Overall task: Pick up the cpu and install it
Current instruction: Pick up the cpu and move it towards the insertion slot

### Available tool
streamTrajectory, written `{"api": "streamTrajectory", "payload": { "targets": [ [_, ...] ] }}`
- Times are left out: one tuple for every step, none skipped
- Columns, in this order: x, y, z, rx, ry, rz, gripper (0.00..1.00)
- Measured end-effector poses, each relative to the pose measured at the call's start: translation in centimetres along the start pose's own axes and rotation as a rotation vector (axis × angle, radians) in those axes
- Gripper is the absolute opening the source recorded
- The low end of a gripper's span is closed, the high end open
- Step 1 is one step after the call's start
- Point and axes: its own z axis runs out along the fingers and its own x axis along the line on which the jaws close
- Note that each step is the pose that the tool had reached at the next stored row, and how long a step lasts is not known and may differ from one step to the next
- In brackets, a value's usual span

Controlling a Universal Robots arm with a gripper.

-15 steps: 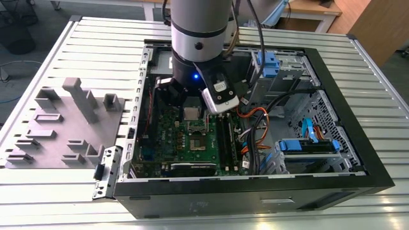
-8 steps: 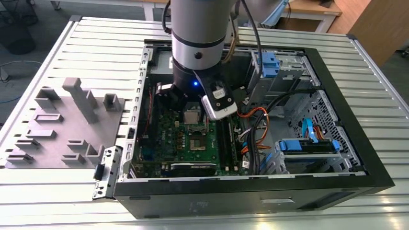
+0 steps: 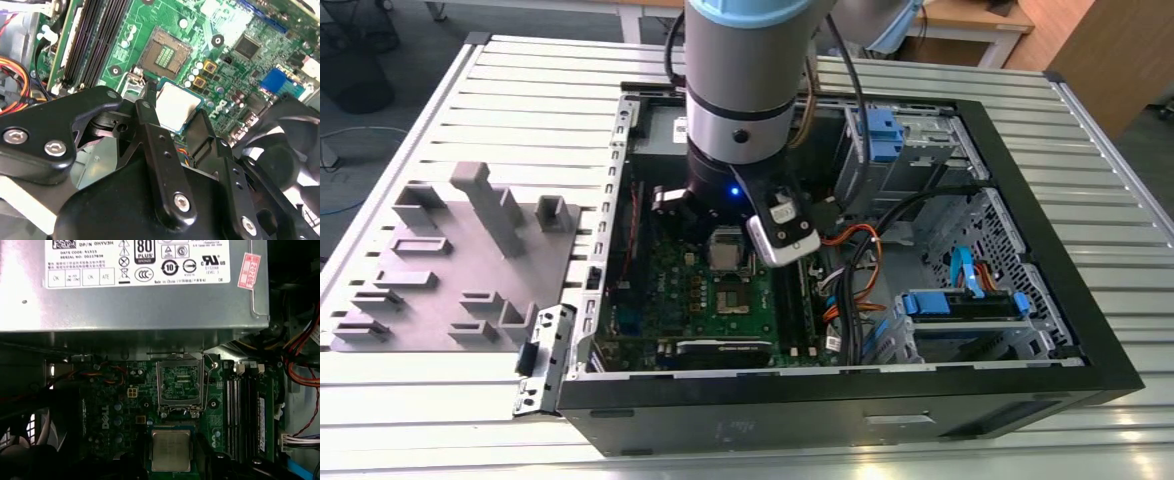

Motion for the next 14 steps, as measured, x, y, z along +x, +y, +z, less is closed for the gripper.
{"api": "streamTrajectory", "payload": {
  "targets": [
    [-0.09,-0.08,0.1,0.0001,0.0,0.0,0.47],
    [-0.18,-0.15,0.2,0.0002,0.0,0.0,0.47],
    [-0.28,-0.23,0.3,0.0002,0.0001,0.0,0.47],
    [-0.38,-0.31,0.41,0.0002,0.0001,0.0,0.47],
    [-0.48,-0.4,0.51,0.0002,0.0001,0.0,0.47],
    [-0.6,-0.48,0.63,0.0002,0.0001,0.001,0.47],
    [-0.7,-0.56,0.75,0.0001,0.0002,0.001,0.47],
    [-0.81,-0.64,0.88,0.0001,0.0002,0.001,0.47],
    [-0.92,-0.73,1.02,-0.0001,0.0002,0.001,0.47],
    [-1.0,-0.82,1.15,-0.0002,0.0002,0.001,0.47],
    [-1.06,-0.88,1.25,-0.0002,0.0003,0.001,0.47],
    [-1.09,-0.93,1.32,-0.0002,0.0003,0.002,0.47],
    [-1.09,-0.95,1.35,-0.0002,0.0003,0.002,0.47],
    [-1.09,-0.95,1.35,-0.0001,0.0003,0.002,0.47]
  ]
}}
